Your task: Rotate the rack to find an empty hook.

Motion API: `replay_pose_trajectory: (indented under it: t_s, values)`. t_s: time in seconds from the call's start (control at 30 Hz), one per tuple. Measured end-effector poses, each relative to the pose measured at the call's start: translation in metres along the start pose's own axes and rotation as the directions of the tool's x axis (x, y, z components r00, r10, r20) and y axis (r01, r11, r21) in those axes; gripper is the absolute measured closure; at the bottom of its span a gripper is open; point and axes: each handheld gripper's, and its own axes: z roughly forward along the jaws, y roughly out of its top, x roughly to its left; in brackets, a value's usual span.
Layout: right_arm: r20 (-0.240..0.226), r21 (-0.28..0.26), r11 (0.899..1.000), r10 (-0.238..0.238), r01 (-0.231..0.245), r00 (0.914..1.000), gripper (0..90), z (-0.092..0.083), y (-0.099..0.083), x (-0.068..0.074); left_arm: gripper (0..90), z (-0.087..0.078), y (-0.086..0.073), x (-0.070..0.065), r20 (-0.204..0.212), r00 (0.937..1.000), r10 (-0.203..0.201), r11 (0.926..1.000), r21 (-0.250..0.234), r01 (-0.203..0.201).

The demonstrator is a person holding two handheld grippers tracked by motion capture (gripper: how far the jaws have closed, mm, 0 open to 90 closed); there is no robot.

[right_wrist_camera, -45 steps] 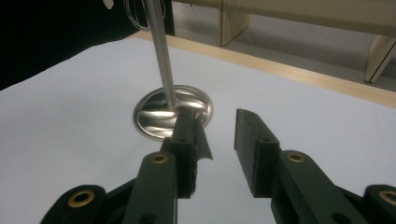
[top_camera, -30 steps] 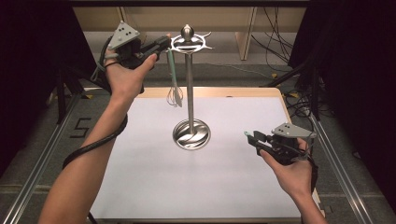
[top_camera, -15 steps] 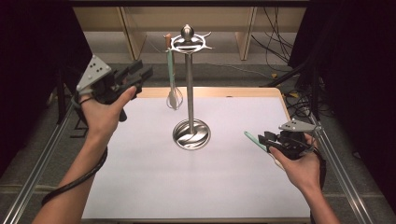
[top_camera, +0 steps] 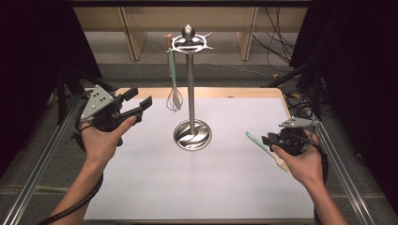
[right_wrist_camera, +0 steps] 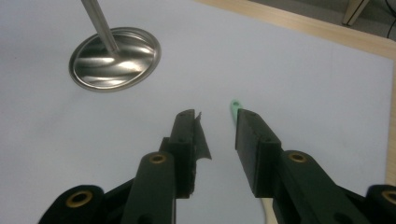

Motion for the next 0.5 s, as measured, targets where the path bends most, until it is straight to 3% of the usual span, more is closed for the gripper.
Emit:
replay_pose_trajectory:
  t_s: [0.03, 0.07, 0.1, 0.13, 0.27, 0.3, 0.33, 0.4, 0.43, 0.47, 0.5]
  values:
    - [0.004, 0.016, 1.0, -0.013, 0.013, 0.9999, 68.5, 0.001, 0.0, -0.003, 40.6, 0.0, 0.0, -0.001, 0.0, 1.0, 0.0, 1.0, 0.001, 0.0]
    - [0.0, 0.057, 0.998, 0.025, -0.025, 0.9997, 68.6, 0.001, 0.0, -0.002, 40.5, 0.0, -0.001, -0.001, 0.001, 1.0, 0.004, 1.0, 0.005, -0.004]
    - [0.005, 0.056, 0.998, 0.021, -0.021, 0.9998, 68.7, 0.002, 0.0, -0.004, 40.5, -0.001, -0.002, -0.002, 0.0, 1.0, 0.003, 0.9999, 0.014, -0.003]
    - [0.002, 0.076, 0.997, 0.023, -0.023, 0.9997, 68.6, 0.003, 0.0, -0.005, 40.5, -0.001, -0.003, -0.004, -0.001, 0.9996, -0.027, 0.9992, 0.031, 0.027]
    - [0.008, 0.163, 0.987, -0.002, 0.001, 1.0, 68.8, 0.013, 0.0, -0.014, 40.6, -0.002, -0.004, -0.005, 0.002, 0.9998, -0.018, 0.9993, 0.034, 0.018]
    - [0.001, 0.186, 0.983, -0.008, 0.008, 1.0, 68.9, 0.016, -0.001, -0.016, 40.5, -0.002, -0.002, -0.003, 0.008, 0.9999, 0.008, 0.9998, 0.017, -0.008]
    - [0.008, 0.162, 0.987, 0.019, -0.021, 0.9998, 68.9, 0.023, -0.004, -0.015, 40.6, -0.003, -0.002, -0.005, 0.003, 0.9999, -0.011, 0.9996, 0.028, 0.011]
    - [0.005, 0.224, 0.975, -0.011, 0.009, 0.9999, 68.8, 0.026, -0.005, -0.018, 40.6, -0.004, 0.0, -0.004, -0.004, 1.0, -0.005, 0.9999, 0.013, 0.005]
    - [0.009, 0.216, 0.976, 0.001, -0.003, 1.0, 68.8, 0.029, -0.006, -0.017, 40.6, -0.003, 0.001, -0.003, 0.007, 0.9999, 0.008, 1.0, 0.003, -0.008]
    - [0.006, 0.221, 0.975, 0.004, -0.005, 1.0, 68.6, 0.032, -0.007, -0.017, 40.6, -0.004, 0.001, -0.003, 0.002, 1.0, -0.008, 0.9999, 0.007, 0.008]
    - [0.004, 0.275, 0.961, -0.005, 0.004, 1.0, 68.6, 0.03, -0.006, -0.018, 40.6, -0.005, 0.001, -0.003, -0.007, 1.0, -0.007, 1.0, 0.007, 0.007]
